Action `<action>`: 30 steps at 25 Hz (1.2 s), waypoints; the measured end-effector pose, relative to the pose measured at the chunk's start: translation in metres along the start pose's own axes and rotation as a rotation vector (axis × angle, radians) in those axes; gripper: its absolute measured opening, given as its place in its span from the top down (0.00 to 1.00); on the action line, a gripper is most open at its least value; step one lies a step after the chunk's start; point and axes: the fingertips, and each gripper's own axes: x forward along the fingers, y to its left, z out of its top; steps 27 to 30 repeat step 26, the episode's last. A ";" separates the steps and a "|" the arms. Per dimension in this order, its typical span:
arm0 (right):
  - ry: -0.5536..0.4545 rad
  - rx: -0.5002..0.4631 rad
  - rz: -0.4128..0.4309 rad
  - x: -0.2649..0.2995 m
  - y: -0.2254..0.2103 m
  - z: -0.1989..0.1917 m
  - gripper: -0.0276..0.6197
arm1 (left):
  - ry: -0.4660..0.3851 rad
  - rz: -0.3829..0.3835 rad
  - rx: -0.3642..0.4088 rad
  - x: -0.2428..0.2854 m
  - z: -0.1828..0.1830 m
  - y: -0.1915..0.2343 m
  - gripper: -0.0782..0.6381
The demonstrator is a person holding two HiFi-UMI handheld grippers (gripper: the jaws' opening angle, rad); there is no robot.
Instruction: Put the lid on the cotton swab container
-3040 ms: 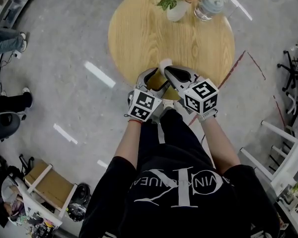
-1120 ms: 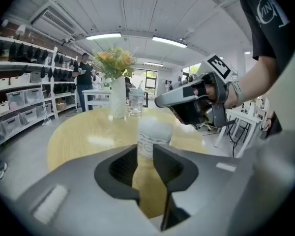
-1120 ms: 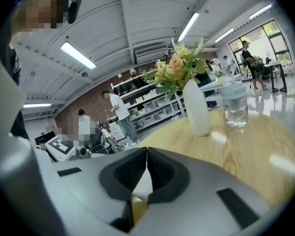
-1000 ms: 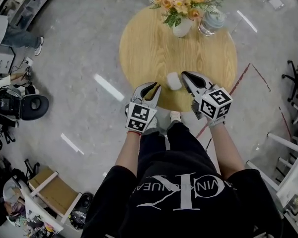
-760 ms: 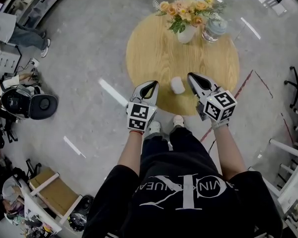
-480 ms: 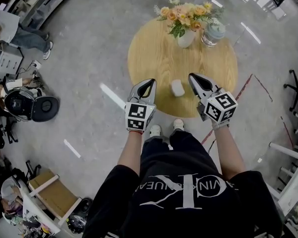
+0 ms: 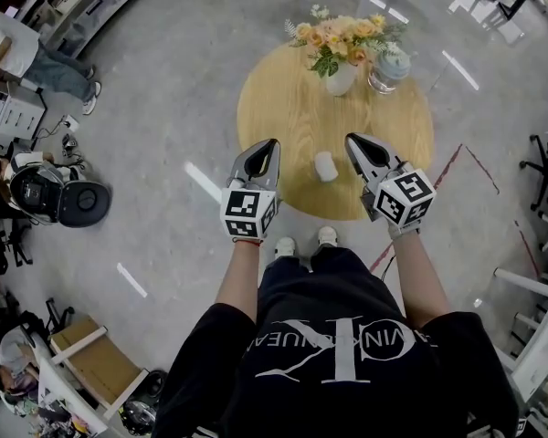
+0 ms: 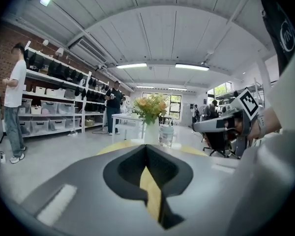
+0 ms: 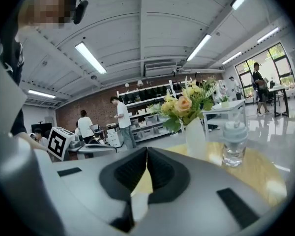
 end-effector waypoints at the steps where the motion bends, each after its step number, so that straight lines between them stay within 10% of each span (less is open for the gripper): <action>1: -0.007 -0.006 -0.003 -0.001 0.000 0.002 0.94 | -0.011 0.008 0.000 -0.001 0.004 0.002 0.88; 30: -0.162 -0.109 -0.103 -0.027 -0.012 0.057 0.94 | -0.223 0.178 0.068 -0.037 0.081 0.025 0.88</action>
